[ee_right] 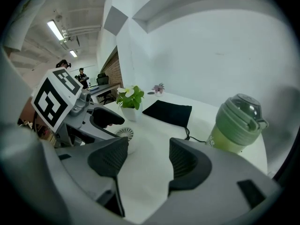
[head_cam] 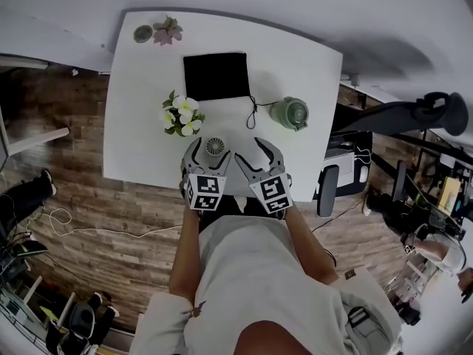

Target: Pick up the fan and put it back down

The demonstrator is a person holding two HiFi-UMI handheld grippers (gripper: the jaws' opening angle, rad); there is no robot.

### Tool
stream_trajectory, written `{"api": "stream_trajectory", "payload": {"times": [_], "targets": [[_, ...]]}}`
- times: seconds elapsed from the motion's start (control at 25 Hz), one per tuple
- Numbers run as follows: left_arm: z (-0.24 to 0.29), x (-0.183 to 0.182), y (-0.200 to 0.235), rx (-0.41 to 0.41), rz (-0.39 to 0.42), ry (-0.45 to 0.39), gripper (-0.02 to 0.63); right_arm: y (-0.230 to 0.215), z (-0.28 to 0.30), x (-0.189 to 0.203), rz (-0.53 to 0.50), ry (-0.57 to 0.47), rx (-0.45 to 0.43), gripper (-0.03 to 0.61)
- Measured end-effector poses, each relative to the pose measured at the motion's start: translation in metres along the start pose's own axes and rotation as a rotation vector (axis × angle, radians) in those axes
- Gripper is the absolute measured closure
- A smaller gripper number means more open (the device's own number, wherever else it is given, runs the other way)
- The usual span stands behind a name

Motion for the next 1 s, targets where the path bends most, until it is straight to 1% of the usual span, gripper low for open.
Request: {"api": "stream_trajectory", "payload": {"times": [0.24,0.6,0.68,0.8,1.0], "targets": [[0.014,0.013,0.001,0.007,0.002,0.045,0.221,0.002,0.001,0.009,0.005,0.02,-0.006,0.301],[0.027,0.026,0.001,0.019,0.007,0.093,0.219,0.003,0.004,0.017,0.014,0.044,-0.01,0.298],[0.029,0.027,0.0,0.022,0.003,0.097,0.221,0.003,0.003,0.016,0.012,0.041,-0.009,0.299],[0.03,0.026,-0.002,0.022,0.003,0.096,0.247,0.003,0.001,0.016,0.01,0.038,-0.006,0.299],[0.031,0.027,-0.002,0.012,0.012,0.094,0.25,0.002,-0.001,0.016,0.004,0.034,0.0,0.299]]}}
Point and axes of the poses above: the fingertips, and each gripper's own axes: z forward along the fingers, y to its left, x out of its underside, the point moved 2 cm from there along -z, backward along the fingers, and after that the axes turned 1 degree about y, right-handed, at the moved point
